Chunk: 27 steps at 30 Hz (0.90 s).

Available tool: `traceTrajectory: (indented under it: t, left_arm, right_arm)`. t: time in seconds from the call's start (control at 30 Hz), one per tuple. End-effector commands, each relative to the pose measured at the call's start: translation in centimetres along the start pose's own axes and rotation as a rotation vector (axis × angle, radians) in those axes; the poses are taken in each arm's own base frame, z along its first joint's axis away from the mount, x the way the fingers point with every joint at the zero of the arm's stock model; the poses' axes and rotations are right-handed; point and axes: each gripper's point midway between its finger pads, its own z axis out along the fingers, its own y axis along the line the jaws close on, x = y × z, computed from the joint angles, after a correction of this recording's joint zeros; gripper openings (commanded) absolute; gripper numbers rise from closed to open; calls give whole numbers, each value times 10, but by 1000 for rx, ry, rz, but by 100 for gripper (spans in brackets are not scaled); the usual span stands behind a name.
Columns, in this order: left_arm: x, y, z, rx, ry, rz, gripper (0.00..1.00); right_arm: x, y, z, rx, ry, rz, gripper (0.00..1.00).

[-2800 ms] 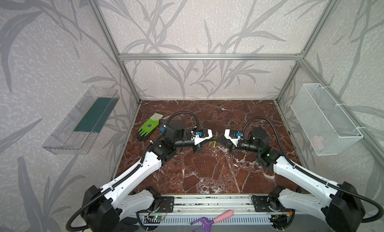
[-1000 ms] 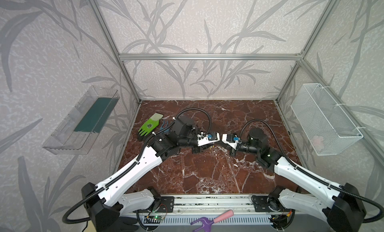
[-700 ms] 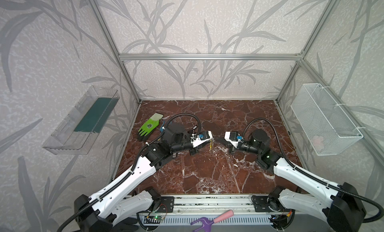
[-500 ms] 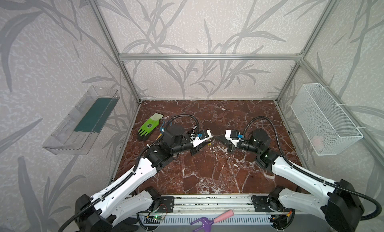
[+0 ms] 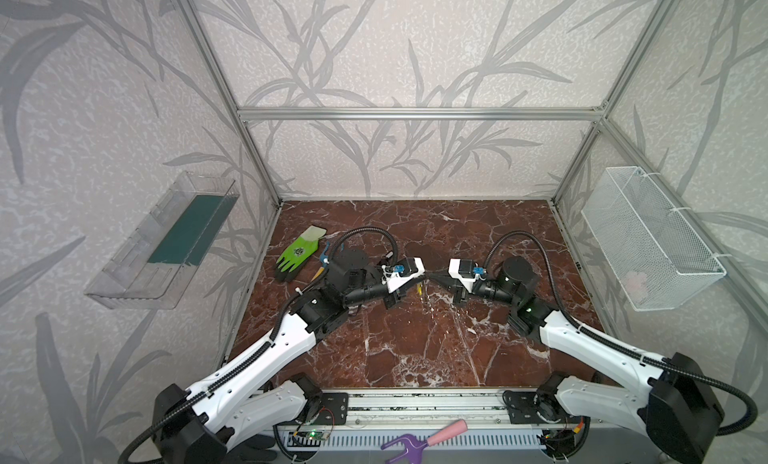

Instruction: Put the keys on the keyring

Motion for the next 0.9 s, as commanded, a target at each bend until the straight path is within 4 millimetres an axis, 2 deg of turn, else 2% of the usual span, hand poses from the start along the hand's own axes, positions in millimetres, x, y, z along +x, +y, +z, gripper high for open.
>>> traceTrajectory:
  t: [0.0, 0.1, 0.43, 0.63, 0.87]
  left_arm:
    - [-2, 3, -1, -4, 4, 9, 24]
    - [3, 5, -1, -10, 16, 3, 25]
    - [0, 8, 3, 16, 10, 13, 0]
    - [-4, 9, 4, 38, 37, 55, 0]
    - [5, 8, -2, 119, 221, 145, 0]
  right_arm:
    - [-22, 0, -1, -8, -75, -42, 0]
    - [-21, -1, -3, -4, -75, -43, 0]
    - [-16, -1, -2, -19, -67, -31, 0]
    - [-7, -3, -5, -10, -16, -34, 0]
    - [8, -10, -25, 21, 169, -114, 25]
